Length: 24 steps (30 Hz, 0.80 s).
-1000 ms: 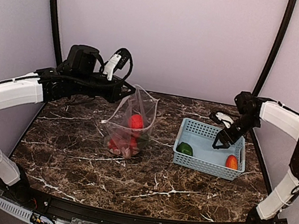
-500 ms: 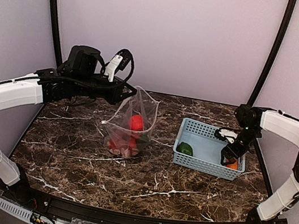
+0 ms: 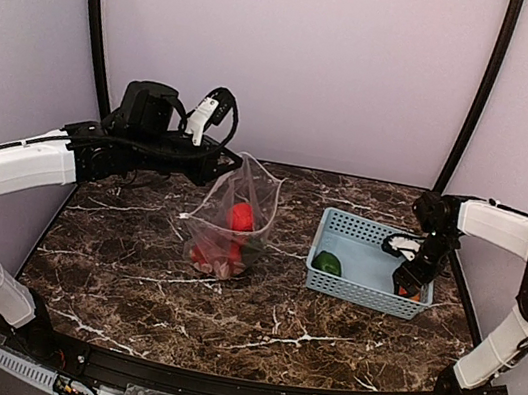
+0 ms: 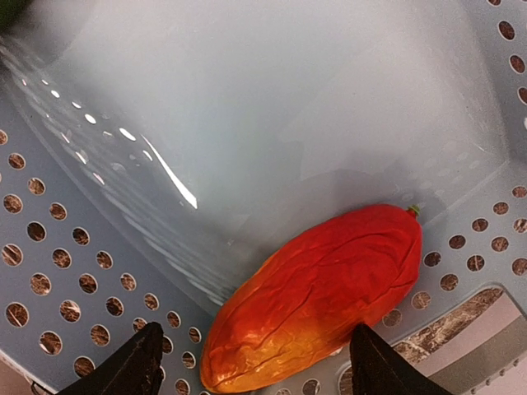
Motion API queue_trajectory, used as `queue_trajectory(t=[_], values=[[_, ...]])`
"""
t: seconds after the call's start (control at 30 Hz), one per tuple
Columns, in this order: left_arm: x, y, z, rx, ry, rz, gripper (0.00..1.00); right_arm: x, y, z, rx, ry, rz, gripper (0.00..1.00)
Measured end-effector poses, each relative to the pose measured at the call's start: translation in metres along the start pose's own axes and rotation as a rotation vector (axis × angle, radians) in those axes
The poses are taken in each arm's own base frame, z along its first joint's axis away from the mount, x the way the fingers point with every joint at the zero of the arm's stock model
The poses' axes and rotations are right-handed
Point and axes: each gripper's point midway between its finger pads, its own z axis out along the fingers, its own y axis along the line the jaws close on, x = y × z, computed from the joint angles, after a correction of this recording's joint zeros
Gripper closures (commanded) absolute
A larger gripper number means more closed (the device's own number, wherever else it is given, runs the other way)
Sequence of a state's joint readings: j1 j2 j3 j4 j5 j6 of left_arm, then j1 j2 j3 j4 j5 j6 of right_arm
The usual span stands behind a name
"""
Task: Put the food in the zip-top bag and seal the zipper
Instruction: Adjust the fake fruit in the bin.
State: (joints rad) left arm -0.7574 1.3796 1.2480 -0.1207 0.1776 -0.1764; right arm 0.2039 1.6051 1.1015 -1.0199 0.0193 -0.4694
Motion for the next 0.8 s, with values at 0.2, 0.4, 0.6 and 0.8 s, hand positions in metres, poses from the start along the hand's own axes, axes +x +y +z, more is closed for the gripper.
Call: queue_trajectory(t=[0.2,0.4,0.6,0.8], values=[[0.0,0.0,0.0,-0.004,0.0,0.01,0.99,-0.004,0.003,0.0,-0.024,-0.012,0.004,0.27],[0.001,-0.004,0.001,0.001,0.001,0.017,0.99,-0.033,0.018,-0.008,-0.151,-0.113,-0.002,0.32],[0.001,-0.005,0.001,-0.002,0.001,0.027,0.99,-0.058,0.036,-0.028,-0.273,-0.234,-0.024,0.31],[0.001,-0.006,0.001,-0.001,0.001,0.032,0.99,-0.06,0.028,-0.052,-0.193,-0.306,-0.037,0.29]])
